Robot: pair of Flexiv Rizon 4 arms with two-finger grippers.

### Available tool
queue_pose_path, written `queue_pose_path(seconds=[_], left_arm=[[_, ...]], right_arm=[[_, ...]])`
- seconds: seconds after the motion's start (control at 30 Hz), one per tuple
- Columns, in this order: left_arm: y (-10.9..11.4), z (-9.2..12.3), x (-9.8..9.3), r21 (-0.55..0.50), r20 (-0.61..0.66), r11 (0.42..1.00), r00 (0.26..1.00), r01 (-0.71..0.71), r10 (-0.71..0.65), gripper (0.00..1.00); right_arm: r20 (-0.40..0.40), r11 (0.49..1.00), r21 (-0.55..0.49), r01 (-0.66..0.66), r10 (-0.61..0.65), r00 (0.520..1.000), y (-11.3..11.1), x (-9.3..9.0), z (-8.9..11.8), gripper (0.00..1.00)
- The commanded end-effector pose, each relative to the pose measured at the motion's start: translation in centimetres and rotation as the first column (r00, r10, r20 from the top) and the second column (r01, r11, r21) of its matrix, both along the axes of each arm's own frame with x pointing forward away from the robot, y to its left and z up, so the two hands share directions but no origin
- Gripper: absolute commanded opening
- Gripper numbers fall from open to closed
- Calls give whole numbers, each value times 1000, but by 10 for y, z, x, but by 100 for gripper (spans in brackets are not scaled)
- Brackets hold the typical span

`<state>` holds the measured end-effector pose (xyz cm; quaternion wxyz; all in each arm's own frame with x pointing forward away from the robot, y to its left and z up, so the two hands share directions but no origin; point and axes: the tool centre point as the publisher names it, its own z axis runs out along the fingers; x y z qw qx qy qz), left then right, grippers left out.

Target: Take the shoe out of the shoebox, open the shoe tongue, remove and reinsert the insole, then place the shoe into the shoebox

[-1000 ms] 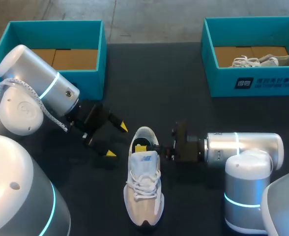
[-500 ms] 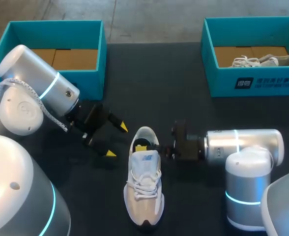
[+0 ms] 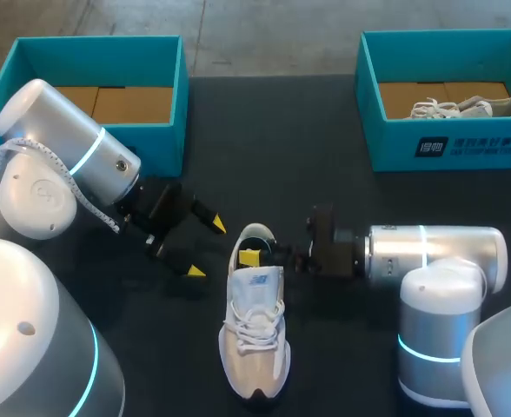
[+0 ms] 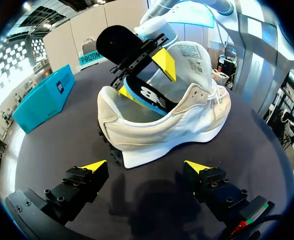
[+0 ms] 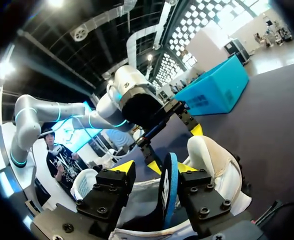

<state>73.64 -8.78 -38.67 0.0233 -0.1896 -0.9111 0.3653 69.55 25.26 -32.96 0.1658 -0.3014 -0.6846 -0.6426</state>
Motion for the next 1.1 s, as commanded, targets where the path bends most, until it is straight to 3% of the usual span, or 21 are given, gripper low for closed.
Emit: queue_pose_path(seconds=[0.03,1.1], left_arm=[[0,1,-1,3,1,1000,1000,0,0,100],[0,1,-1,3,1,1000,1000,0,0,100]], right_arm=[[4,1000,-3,6,-6,1000,0,2,2,46],[33,994,-40,105,-103,994,-22,5,11,48]])
